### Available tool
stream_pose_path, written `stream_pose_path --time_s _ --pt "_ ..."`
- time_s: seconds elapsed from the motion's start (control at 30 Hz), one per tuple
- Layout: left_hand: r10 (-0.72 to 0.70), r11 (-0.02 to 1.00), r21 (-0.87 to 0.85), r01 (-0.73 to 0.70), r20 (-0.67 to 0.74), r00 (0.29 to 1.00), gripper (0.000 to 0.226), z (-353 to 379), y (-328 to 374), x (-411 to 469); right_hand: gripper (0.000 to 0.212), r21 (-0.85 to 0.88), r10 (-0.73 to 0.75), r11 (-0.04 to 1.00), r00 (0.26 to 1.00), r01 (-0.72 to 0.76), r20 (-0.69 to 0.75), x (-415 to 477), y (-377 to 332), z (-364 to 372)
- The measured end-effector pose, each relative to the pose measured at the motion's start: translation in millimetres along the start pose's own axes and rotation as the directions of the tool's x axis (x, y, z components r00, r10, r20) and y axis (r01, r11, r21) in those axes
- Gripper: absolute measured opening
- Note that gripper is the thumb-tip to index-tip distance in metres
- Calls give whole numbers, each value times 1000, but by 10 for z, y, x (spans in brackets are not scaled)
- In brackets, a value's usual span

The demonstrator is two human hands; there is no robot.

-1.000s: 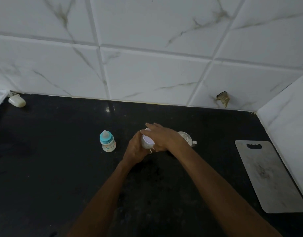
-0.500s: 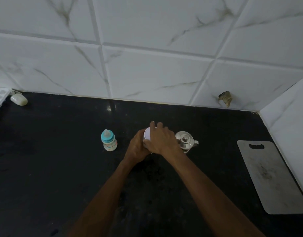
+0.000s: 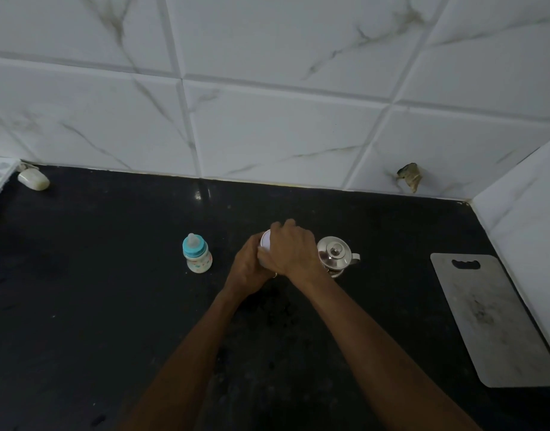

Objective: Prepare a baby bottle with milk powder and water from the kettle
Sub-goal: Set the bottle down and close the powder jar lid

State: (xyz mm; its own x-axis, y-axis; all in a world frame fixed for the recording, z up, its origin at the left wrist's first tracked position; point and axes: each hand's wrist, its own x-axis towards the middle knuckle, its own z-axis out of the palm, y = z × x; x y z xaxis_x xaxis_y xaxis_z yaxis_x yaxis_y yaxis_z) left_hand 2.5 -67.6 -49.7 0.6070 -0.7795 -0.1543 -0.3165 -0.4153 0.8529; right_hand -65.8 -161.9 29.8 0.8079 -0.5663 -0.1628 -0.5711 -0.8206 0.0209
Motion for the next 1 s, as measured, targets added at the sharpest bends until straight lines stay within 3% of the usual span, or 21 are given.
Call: stream_pose_path --time_s 0.13,0.27,0.37,0.5,0.63,1.0 --pt "18 1000 11 -18 -3 1000 83 17 -24 14 78 23 3 1000 999 -3 35 -12 48 30" --pt "-37 999 39 36 16 999 85 53 -127 74 91 49 -216 976 955 210 203 24 233 -44" --pt "-64 994 92 51 148 987 68 88 -88 152 90 9 -317 945 907 328 275 56 328 -66" --pt "-32 994 108 20 108 994 73 89 -82 119 83 -46 -339 934 920 354 196 46 330 -29" --pt "-17 999 -31 16 -15 1000 85 68 -144 20 79 -84 -307 945 946 317 107 -4 271 85" --pt "11 997 -75 -11 -3 1000 87 151 -186 55 85 26 -255 967 963 254 88 -10 242 205"
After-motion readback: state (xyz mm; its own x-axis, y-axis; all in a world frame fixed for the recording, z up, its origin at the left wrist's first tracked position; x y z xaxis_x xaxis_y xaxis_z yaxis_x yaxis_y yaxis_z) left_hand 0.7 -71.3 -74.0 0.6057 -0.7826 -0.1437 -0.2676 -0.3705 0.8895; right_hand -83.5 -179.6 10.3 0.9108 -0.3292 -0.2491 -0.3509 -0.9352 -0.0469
